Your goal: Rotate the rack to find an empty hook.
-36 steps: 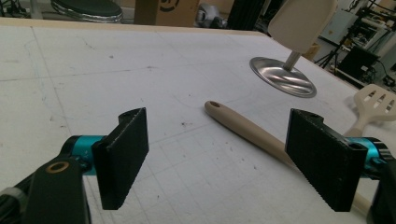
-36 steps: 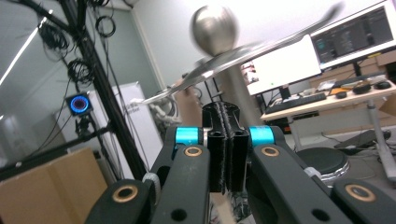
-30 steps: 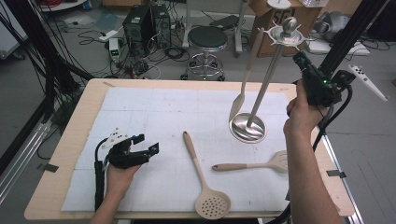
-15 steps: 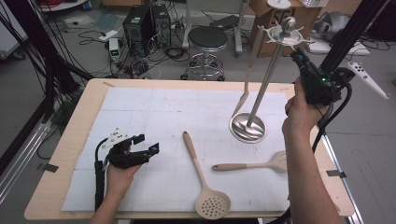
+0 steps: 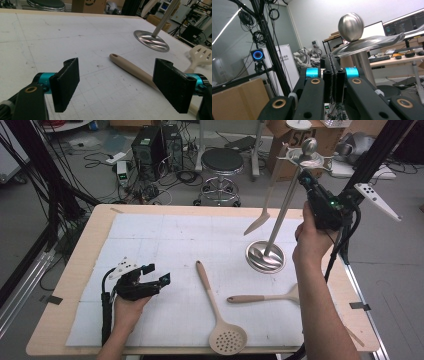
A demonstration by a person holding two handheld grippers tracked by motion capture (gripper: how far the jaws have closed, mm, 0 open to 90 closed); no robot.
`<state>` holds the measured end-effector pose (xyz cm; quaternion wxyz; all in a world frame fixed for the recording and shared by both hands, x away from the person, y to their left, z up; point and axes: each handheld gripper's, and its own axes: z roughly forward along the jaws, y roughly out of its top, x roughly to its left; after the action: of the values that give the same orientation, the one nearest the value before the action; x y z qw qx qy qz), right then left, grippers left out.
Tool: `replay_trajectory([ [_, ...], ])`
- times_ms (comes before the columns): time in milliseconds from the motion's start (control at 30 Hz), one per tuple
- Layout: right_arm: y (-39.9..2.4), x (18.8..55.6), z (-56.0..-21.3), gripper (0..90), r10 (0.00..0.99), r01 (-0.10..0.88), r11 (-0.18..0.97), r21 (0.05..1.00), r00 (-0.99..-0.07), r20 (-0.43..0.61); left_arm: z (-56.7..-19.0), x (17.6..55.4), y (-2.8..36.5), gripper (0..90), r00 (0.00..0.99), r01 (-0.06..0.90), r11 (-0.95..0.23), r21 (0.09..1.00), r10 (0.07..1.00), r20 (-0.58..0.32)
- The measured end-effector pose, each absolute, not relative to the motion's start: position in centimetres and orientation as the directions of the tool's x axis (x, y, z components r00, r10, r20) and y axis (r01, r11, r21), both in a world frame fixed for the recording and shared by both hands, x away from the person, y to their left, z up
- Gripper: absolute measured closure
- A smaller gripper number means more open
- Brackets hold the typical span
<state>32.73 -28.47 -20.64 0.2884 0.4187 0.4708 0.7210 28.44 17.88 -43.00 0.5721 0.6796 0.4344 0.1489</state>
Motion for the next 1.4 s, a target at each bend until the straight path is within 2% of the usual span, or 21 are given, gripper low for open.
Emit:
replay_trajectory([
  [233, -28.1, 33.1, -20.5, 90.0, 0.817, -0.015, -0.364, 0.931, -0.484, 0.312, -43.0, 28.5, 18.0, 22.2, 0.579, 0.419, 0.029, 0.908, 0.761, -0.292],
  [567, -29.1, 31.6, -21.7, 89.3, 0.803, -0.026, -0.367, 0.930, -0.513, 0.303, -43.1, 28.4, 18.0, 22.2, 0.581, 0.424, 0.024, 0.905, 0.759, -0.293],
  [767, -29.6, 31.3, -22.8, 78.7, 0.789, 0.002, -0.384, 0.923, -0.519, 0.329, -43.1, 28.4, 17.9, 22.2, 0.582, 0.424, 0.021, 0.905, 0.760, -0.290],
  [1400, -31.6, 29.6, -25.2, 59.9, 0.769, 0.039, -0.390, 0.920, -0.536, 0.348, -43.2, 28.4, 17.8, 22.2, 0.583, 0.425, 0.014, 0.905, 0.761, -0.286],
])
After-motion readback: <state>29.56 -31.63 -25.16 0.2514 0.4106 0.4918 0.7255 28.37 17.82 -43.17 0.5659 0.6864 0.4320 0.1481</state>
